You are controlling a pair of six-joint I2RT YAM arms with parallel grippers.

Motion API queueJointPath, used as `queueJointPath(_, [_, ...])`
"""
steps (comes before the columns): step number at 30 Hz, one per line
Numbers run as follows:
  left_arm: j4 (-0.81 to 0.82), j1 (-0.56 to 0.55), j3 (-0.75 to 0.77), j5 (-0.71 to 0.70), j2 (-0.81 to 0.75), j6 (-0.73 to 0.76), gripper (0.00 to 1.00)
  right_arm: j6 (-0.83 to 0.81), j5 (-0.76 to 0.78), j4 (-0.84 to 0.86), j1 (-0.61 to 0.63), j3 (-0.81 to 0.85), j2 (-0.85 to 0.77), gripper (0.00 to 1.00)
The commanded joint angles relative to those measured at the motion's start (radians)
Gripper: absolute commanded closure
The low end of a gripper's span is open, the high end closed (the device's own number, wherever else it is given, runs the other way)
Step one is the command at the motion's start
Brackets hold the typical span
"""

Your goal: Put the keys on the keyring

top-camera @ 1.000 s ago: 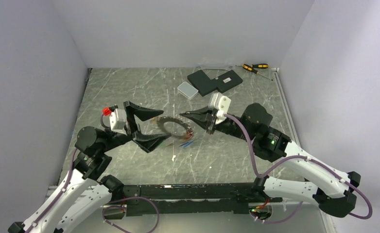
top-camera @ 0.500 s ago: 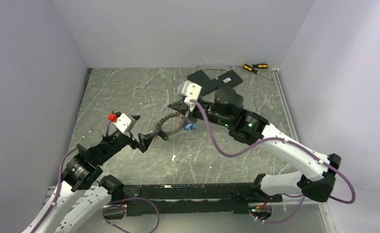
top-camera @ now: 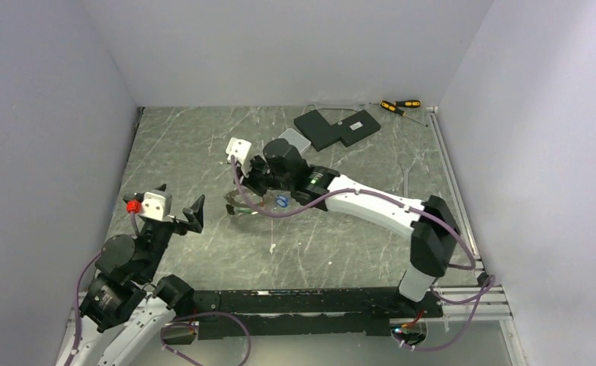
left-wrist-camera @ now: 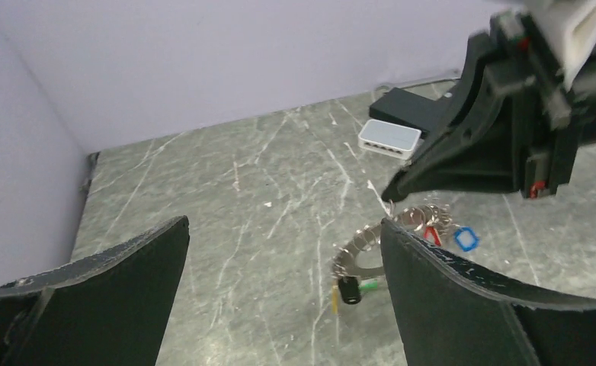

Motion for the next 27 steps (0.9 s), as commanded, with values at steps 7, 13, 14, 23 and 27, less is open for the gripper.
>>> queueJointPath(7, [0.039, 0.03, -0.014, -0.024, 0.016, 0.02, 0.01, -0.016, -0.109, 0.03, -0.004, -0.146, -0.035, 1.0])
queueJointPath(13, [0.05, 0.048, -0.022, 0.01, 0.024, 0.015, 0.01, -0.011, -0.267, -0.067, 0.029, -0.284, -0.08, 1.0])
queueJointPath(14, [0.052, 0.049, -0.023, 0.012, 0.028, 0.015, 0.01, -0.004, -0.264, -0.069, 0.038, -0.305, -0.078, 1.0])
queueJointPath(23, [0.048, 0.063, -0.02, 0.03, 0.06, 0.014, 0.0, 0.047, -0.266, -0.022, 0.084, -0.426, -0.071, 1.0])
queueJointPath(27, [0.049, 0.073, -0.018, 0.037, 0.071, 0.014, 0.01, 0.052, -0.259, -0.016, 0.106, -0.416, -0.049, 0.98])
